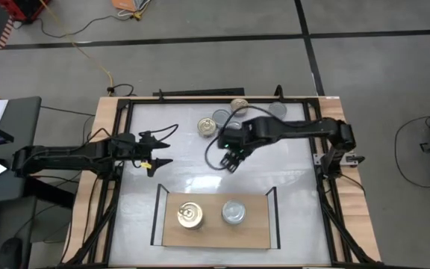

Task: Stack canned seafood by type on shelf
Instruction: Stack the green tuna can on top of the green tuna can on the shelf

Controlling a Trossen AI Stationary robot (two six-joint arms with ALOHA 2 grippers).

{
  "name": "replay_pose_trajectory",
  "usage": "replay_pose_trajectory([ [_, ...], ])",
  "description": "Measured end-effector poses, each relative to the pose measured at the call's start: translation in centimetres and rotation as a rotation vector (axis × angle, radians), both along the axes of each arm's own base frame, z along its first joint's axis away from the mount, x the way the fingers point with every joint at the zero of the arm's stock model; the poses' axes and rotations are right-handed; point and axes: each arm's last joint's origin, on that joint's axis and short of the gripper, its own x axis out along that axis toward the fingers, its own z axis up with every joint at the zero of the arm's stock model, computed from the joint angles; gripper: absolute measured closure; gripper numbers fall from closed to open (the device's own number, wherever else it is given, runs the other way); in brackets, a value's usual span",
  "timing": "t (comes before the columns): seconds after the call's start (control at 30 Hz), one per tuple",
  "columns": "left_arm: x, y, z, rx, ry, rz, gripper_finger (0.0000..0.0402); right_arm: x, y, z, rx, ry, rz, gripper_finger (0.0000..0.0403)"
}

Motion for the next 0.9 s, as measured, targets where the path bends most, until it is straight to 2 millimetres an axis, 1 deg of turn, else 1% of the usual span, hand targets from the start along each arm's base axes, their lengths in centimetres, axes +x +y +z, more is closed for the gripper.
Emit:
replay_pose_trajectory([
  [0.07, 0.0, 0.0, 0.0, -0.004, -0.005, -0.014, 0.0084, -1.4, -1.0, 0.4, -0.127, 0.090, -0.033, 0.0117],
  [0.13, 0.0, 0.0, 0.0, -0.005, -0.004, -0.016, 0.0084, -2.5, -1.8, 0.7, -0.209, 0.133, -0.056, 0.0117],
  [0.2, 0.0, -0.1, 0.0, -0.005, -0.002, -0.016, 0.0084, -3.4, -2.7, 0.4, -0.239, 0.132, -0.075, 0.0117],
  [0.27, 0.0, -0.1, 0.0, -0.008, 0.000, -0.016, 0.0084, -4.1, -3.7, -0.4, -0.242, 0.106, -0.098, 0.0117],
  [0.4, 0.0, -0.1, -0.2, -0.020, 0.015, -0.016, 0.0084, -5.2, -5.8, -3.9, -0.266, 0.016, -0.158, 0.0117],
  [0.5, 0.0, -0.1, -0.2, -0.019, 0.015, -0.014, 0.0084, -5.5, -7.0, -6.7, -0.280, -0.096, -0.214, 0.0117],
  [0.57, 0.0, 0.0, -0.1, -0.015, 0.014, -0.005, 0.0084, -5.7, -7.8, -8.9, -0.303, -0.138, -0.251, 0.0117],
  [0.7, -0.1, 0.0, -0.1, 0.007, 0.016, 0.021, 0.0084, -6.0, -9.3, -12.7, -0.362, -0.155, -0.326, 0.0117],
  [0.8, -0.1, 0.1, -0.1, 0.015, 0.017, 0.037, 0.0084, -6.0, -10.1, -14.5, -0.403, -0.131, -0.380, 0.0117],
  [0.9, -0.1, 0.1, -0.1, 0.019, 0.016, 0.041, 0.0084, -5.4, -10.4, -16.1, -0.447, -0.112, -0.397, 0.0117],
])
